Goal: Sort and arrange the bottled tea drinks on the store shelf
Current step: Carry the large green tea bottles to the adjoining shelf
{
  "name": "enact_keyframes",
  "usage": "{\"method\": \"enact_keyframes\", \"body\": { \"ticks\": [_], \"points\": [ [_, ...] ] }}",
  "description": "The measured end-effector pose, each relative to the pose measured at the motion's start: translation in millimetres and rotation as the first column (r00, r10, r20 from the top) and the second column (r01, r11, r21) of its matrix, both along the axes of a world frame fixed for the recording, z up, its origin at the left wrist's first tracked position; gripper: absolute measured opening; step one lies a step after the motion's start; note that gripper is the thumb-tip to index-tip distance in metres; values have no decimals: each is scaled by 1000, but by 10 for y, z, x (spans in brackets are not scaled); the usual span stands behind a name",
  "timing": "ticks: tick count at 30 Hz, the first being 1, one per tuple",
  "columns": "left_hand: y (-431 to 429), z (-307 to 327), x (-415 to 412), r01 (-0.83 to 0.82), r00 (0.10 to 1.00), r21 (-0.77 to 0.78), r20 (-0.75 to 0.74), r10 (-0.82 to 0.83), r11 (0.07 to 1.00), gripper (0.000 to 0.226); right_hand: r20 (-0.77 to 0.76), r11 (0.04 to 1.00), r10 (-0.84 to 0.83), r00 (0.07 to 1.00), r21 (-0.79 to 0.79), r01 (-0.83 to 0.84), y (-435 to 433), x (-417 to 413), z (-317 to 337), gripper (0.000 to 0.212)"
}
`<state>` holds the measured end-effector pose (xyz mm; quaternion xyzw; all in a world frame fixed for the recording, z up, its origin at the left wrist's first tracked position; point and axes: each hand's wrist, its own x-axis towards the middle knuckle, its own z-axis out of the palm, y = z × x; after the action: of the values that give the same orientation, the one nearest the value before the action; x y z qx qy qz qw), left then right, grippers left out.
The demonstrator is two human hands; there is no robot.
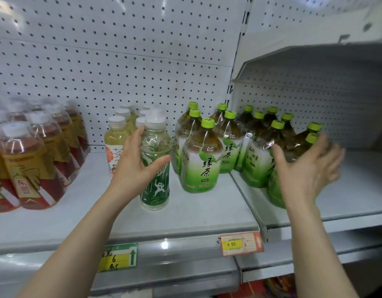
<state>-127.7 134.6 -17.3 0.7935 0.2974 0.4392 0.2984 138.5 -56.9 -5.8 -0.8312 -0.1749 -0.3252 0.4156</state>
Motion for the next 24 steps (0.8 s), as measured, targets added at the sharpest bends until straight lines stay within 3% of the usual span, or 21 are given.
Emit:
{"method": "enact_keyframes", "body": {
  "ticks": [2, 3, 7, 11, 15, 24],
  "points": [
    [6, -4, 3, -3, 1000, -10, 4, 3, 1000, 104, -183, 998, 0, 983, -69, -13, -115, 115, -49, 98],
    [9, -8, 3, -1, 1000, -18, 7, 1, 1000, 104, -198, 997, 17, 980, -68, -31, -139, 122, -68, 95],
    [9, -13, 6, 12, 1000, -22, 21, -12, 1000, 104, -110, 988, 129, 986, -72, -137, -122, -38, -138, 89],
    [6, -6, 3, 18, 1000, -23, 24, -18, 1000, 101, -65, 927, 350, 935, -123, -355, 135, -306, -237, 90],
    [3, -3, -3, 32, 999, -31, 33, -30, 999, 105, -153, 862, 478, 865, -106, -495, 463, -319, -229, 97],
    [-145, -91, 2, 52, 994, -119, 103, -40, 992, 93, -49, 906, 381, 923, -180, -383, 861, -189, -326, 99]
  ]
}}
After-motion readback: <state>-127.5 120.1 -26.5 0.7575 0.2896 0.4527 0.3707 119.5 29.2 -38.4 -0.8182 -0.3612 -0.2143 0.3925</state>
